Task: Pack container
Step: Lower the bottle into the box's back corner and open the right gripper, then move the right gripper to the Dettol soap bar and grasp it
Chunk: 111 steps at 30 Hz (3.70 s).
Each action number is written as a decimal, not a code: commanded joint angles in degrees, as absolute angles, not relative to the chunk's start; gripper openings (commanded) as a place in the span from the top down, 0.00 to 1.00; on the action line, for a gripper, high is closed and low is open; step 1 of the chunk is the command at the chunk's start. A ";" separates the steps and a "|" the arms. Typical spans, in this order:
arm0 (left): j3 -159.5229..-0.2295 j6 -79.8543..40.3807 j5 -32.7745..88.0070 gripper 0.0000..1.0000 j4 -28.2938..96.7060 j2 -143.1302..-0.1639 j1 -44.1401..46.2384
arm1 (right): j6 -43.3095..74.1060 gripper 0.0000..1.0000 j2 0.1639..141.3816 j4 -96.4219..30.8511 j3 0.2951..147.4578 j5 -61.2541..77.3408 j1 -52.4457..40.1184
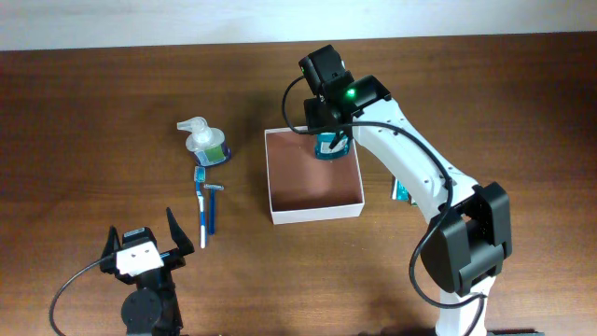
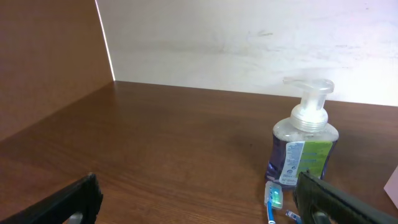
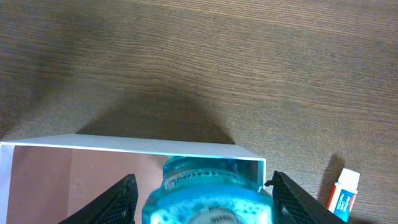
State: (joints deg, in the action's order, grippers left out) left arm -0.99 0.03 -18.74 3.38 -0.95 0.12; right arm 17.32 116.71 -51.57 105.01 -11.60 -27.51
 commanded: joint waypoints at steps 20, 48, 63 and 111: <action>-0.64 0.51 -19.33 0.01 3.25 -0.80 -0.19 | 17.04 0.32 106.54 -73.21 118.08 -15.53 -16.60; -0.64 0.51 -19.31 0.01 3.25 -0.78 -0.16 | 20.25 0.31 107.24 -61.47 79.37 -9.61 -2.50; -0.64 0.51 -19.31 0.01 3.25 -0.80 -0.19 | 6.13 0.33 107.24 -49.80 70.85 -2.57 0.12; -0.64 0.54 -19.33 0.01 3.25 -0.80 -0.16 | 10.13 0.77 101.14 -52.10 72.27 -1.26 3.16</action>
